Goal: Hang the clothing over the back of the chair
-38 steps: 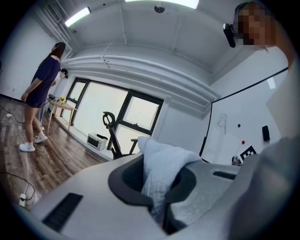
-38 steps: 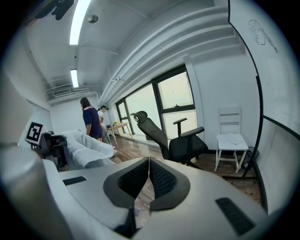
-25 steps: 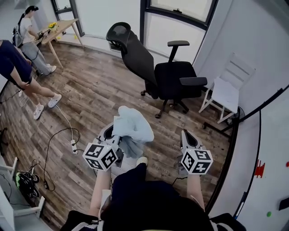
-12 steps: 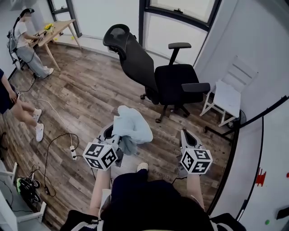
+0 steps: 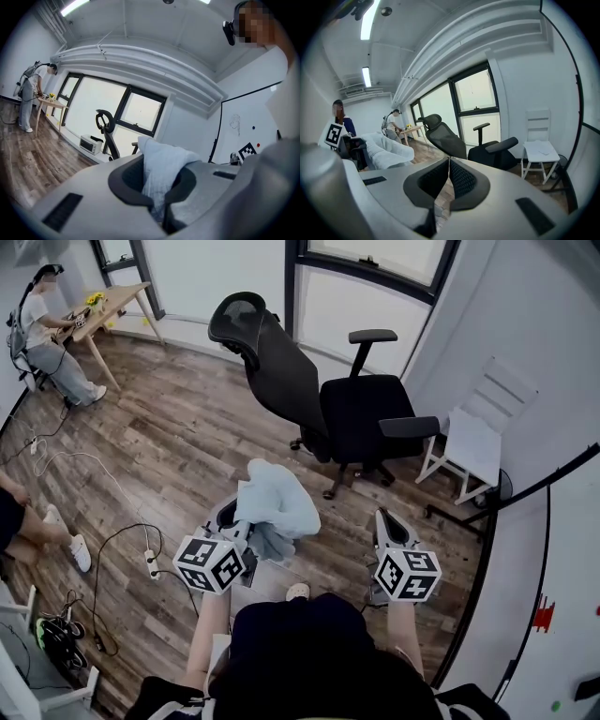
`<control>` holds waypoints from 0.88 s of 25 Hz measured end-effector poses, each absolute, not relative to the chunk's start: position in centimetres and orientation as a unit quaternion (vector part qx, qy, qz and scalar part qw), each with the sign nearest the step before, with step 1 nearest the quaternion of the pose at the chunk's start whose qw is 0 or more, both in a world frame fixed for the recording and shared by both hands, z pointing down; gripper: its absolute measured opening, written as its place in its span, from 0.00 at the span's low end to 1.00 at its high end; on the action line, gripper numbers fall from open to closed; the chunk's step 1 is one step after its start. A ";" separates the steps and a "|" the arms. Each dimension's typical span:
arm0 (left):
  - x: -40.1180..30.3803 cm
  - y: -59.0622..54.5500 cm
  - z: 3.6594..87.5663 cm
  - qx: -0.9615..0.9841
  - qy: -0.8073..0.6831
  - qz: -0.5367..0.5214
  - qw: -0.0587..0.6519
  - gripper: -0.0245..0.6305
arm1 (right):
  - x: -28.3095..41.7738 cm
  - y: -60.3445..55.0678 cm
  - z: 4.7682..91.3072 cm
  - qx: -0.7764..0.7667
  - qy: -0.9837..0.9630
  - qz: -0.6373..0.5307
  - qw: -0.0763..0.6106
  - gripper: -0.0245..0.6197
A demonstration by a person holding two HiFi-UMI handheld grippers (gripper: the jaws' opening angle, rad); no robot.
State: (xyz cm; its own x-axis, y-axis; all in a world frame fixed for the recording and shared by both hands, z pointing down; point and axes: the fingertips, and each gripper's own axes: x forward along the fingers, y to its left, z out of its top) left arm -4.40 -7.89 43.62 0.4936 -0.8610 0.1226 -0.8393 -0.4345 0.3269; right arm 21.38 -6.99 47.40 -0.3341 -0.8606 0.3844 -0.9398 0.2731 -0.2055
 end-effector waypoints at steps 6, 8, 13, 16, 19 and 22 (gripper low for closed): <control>-4.8 -7.1 44.3 0.841 -0.506 -0.024 0.191 0.07 | 21.5 -6.5 48.0 0.567 -0.789 0.207 0.112 0.09; -5.0 -6.8 44.7 0.840 -0.506 -0.021 0.195 0.07 | 21.9 -6.6 48.3 0.571 -0.785 0.209 0.116 0.09; -5.4 -7.6 45.9 0.833 -0.514 -0.008 0.203 0.07 | 22.4 -7.4 49.3 0.574 -0.779 0.224 0.113 0.09; -5.3 -8.7 45.9 0.833 -0.515 -0.010 0.203 0.07 | 22.3 -8.6 49.7 0.571 -0.781 0.227 0.116 0.09; -4.9 -10.1 45.7 0.834 -0.512 -0.011 0.204 0.07 | 22.2 -10.6 49.2 0.566 -0.785 0.224 0.112 0.09; -4.7 -12.3 45.2 0.839 -0.508 -0.008 0.197 0.07 | 22.1 -13.0 48.6 0.563 -0.790 0.217 0.108 0.09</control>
State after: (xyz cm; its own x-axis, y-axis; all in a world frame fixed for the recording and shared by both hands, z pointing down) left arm -4.71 -12.33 45.23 0.4840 -0.8549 0.1865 -0.8488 -0.4068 0.3378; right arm 22.12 -13.02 48.62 -0.3433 -0.8423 0.4155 -0.9364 0.2728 -0.2206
